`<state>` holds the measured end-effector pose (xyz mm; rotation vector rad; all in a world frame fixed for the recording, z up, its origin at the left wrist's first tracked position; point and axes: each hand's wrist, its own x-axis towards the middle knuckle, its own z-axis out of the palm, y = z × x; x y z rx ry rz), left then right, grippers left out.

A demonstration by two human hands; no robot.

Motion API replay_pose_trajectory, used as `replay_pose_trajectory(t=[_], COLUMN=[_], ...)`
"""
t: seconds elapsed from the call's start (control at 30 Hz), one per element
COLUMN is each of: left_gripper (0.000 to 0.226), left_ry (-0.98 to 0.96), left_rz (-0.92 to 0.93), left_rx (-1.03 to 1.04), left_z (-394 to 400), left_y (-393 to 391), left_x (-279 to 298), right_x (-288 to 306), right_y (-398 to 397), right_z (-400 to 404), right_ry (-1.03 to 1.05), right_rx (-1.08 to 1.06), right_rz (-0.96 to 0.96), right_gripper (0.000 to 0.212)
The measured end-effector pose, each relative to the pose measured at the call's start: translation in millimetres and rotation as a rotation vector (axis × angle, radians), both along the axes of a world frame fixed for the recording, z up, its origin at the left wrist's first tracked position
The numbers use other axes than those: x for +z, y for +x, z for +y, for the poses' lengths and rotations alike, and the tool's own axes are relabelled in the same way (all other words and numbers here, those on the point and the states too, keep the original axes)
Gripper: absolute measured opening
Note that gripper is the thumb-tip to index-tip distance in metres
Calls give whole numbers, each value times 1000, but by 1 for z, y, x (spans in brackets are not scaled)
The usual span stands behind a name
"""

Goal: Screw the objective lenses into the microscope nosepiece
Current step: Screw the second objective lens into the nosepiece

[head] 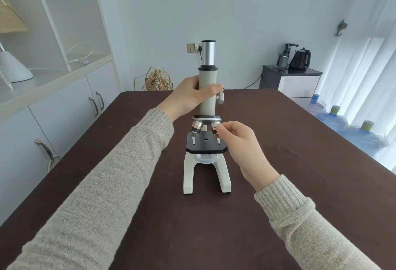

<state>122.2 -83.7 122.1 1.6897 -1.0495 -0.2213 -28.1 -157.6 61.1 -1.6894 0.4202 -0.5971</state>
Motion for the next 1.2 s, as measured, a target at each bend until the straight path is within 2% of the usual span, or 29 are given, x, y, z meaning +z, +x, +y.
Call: replay_pose_trajectory(t=[0.23, 0.37, 0.67, 1.03, 1.2], left_gripper=[15, 14, 16, 43, 24], left_ry=[-14, -8, 3, 9, 4], left_rz=[6, 5, -16, -27, -19], left_rx=[-3, -5, 1, 11, -4], left_z=[0, 0, 1, -1, -1], left_y=[2, 2, 2, 3, 4], left_x=[-1, -1, -1, -2, -3], right_x=[0, -1, -1, 0, 0], right_y=[-1, 1, 4, 6, 5], right_z=[1, 2, -1, -3, -5], right_ry=[-1, -42, -147, -175, -129], right_rx=[0, -29, -50, 2, 29], right_rz=[-3, -12, 15, 51, 43], right_gripper=[15, 28, 17, 20, 19])
